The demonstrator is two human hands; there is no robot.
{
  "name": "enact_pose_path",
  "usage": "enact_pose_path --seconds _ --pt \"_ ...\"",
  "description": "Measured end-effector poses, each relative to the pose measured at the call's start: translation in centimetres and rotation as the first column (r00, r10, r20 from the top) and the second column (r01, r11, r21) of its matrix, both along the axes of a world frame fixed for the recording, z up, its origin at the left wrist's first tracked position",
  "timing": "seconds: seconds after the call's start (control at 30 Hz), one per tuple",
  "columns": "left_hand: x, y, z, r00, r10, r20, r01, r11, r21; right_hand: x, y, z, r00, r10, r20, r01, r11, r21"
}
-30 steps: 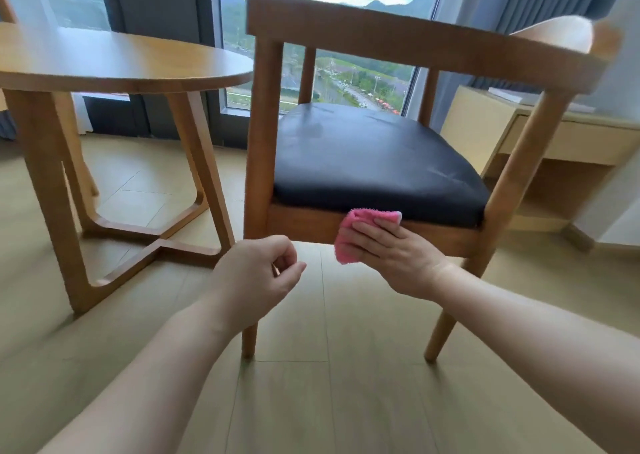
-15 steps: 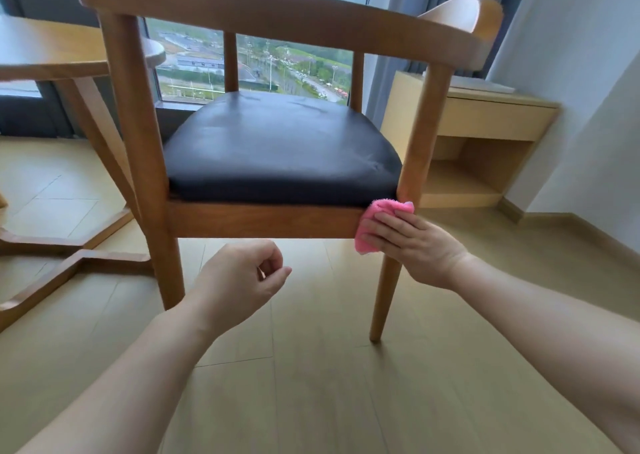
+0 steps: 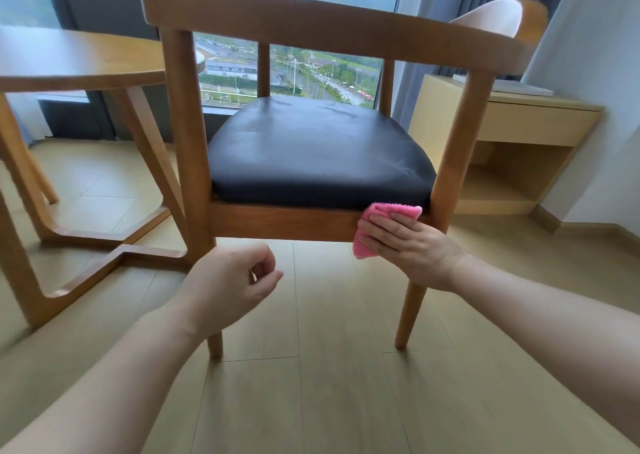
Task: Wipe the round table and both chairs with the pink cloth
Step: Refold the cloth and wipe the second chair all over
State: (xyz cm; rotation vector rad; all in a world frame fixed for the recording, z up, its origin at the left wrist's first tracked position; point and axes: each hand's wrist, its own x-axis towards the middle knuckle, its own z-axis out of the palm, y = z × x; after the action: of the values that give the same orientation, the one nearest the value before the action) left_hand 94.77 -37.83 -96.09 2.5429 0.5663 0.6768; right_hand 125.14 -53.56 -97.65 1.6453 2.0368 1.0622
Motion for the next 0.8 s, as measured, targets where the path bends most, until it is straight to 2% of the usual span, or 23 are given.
enact_pose_path --seconds 0.47,0.8 --pt "-11.0 5.2 0.8 0.982 0.19 -0.021 -0.19 0.982 0.0 -13.4 12.8 -0.5 0.99 0.123 -0.069 -0.118 0.99 0.078" --pt "-12.6 6.4 0.4 0.982 0.189 0.005 -0.189 0.982 -0.005 -16.4 16.0 -1.1 0.992 0.119 -0.041 -0.115 0.99 0.081"
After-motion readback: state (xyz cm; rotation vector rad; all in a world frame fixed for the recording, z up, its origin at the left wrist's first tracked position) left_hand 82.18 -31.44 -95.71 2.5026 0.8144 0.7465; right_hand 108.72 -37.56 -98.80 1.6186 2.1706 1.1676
